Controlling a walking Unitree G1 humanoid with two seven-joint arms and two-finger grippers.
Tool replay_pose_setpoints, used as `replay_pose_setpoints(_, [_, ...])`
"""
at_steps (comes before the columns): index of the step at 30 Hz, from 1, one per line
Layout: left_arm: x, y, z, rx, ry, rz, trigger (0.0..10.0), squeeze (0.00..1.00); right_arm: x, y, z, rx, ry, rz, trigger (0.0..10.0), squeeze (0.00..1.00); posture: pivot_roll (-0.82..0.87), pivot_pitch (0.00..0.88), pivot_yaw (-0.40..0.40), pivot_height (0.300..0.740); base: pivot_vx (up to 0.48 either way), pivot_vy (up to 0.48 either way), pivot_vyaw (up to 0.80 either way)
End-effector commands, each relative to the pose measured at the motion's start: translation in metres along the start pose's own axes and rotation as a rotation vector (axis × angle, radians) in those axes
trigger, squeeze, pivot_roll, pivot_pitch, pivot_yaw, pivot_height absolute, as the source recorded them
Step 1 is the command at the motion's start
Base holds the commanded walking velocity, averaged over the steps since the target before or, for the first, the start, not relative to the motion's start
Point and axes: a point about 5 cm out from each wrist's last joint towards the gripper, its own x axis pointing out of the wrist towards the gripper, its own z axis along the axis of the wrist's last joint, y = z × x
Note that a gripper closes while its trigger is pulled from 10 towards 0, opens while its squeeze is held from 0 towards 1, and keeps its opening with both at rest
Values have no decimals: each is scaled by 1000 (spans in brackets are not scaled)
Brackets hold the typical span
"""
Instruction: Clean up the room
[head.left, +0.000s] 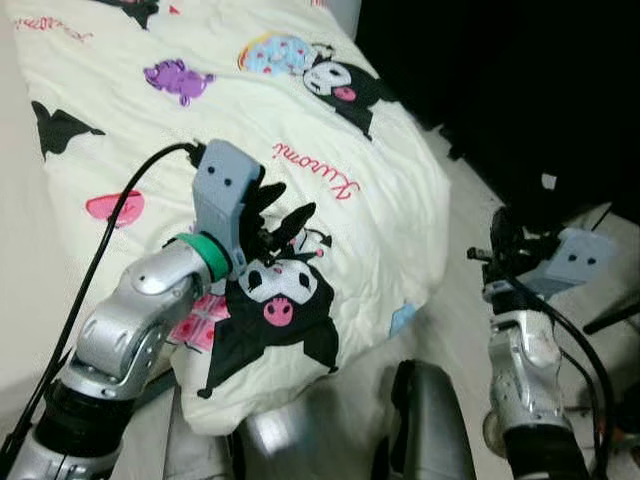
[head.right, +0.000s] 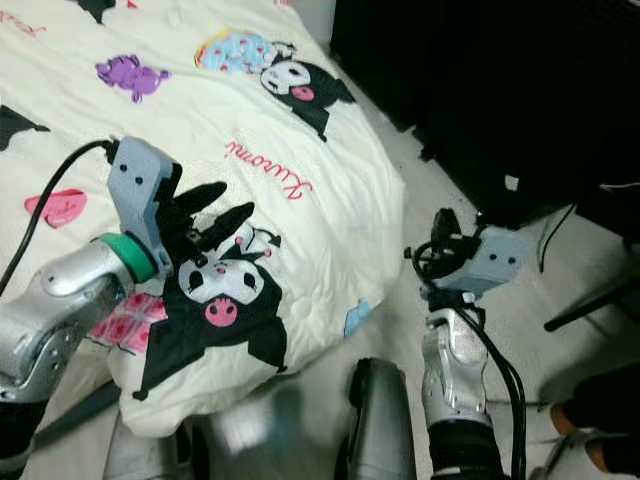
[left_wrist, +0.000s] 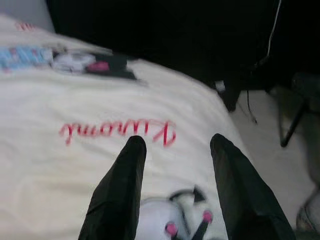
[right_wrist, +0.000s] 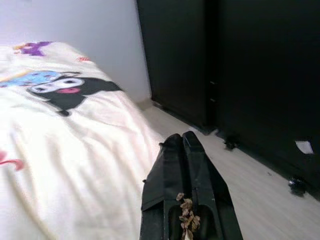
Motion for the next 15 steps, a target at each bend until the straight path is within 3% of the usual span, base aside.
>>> replay_pose_setpoints(1, [-4, -2, 1, -10, -19, 41, 10000, 0, -12, 1, -8, -5, 54, 18, 10000, 0, 99, 173, -26, 525, 0, 0, 0])
replay_pose_setpoints(2, [-9, -7, -7, -64, 14, 55, 10000, 0, -23, 8, -17, 18, 101, 37, 10000, 0, 96, 164, -38, 534, 0, 0, 0])
replay_pose_setpoints(8, [-13, -20, -37, -171, 103, 74, 10000, 0, -37, 23, -30, 16, 163, 85, 10000, 0, 78, 153, -48, 559, 0, 0, 0])
replay_pose_setpoints(10, [-12, -26, -53, -163, 135, 88, 10000, 0, -42, 29, -31, 37, 191, 91, 10000, 0, 63, 145, -50, 568, 0, 0, 0])
replay_pose_setpoints(15, [-10, -28, -62, -133, 139, 110, 10000, 0, -43, 34, -29, 38, 202, 109, 10000, 0, 55, 138, -48, 588, 0, 0, 0])
